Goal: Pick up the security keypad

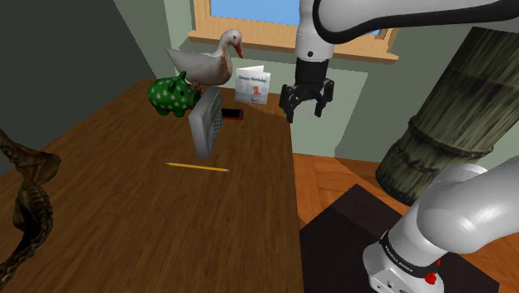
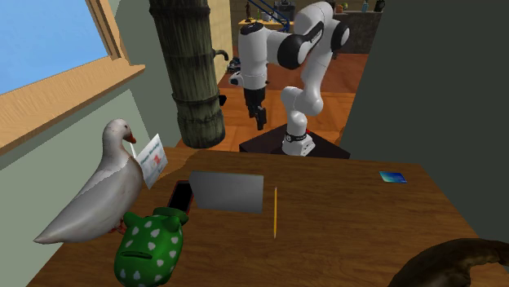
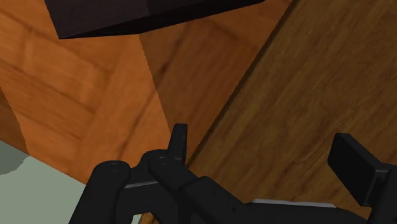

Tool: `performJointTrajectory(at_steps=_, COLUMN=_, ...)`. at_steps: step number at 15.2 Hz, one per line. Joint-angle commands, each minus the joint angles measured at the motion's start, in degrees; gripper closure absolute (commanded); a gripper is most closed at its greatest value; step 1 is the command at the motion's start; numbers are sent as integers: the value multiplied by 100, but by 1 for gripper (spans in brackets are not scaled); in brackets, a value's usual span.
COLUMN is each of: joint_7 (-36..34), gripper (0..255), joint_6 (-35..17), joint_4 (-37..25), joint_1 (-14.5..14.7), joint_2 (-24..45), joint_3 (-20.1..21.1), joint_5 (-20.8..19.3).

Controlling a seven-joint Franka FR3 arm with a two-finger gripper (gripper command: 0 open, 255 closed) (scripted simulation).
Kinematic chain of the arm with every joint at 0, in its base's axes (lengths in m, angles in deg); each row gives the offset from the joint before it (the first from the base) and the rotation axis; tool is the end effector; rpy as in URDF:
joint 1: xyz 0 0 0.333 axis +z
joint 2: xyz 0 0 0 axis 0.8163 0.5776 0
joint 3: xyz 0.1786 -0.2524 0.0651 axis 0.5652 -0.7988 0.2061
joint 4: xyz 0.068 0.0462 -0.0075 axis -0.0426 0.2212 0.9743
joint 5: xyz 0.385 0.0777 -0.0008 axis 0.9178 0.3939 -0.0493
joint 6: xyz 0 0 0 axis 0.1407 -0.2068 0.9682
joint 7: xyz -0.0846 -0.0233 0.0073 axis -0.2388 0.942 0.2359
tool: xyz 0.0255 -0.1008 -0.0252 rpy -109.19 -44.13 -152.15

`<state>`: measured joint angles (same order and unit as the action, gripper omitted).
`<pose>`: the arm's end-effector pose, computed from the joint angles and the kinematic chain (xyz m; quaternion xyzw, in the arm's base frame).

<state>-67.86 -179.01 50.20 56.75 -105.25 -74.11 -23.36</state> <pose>0.3898 0.1023 0.5357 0.9888 -0.1422 -0.0389 0.0253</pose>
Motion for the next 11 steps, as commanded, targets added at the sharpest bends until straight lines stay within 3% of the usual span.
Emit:
performJointTrajectory(at_steps=1, joint_7=-427, gripper=0, joint_6=-52, joint_4=-295, joint_1=9, joint_2=325, joint_3=206, joint_5=54)
performJointTrajectory(at_steps=11, joint_7=-2501, gripper=0, joint_6=-98, joint_4=-2341, joint_1=97, joint_2=2389, joint_3=1024, joint_5=-275)
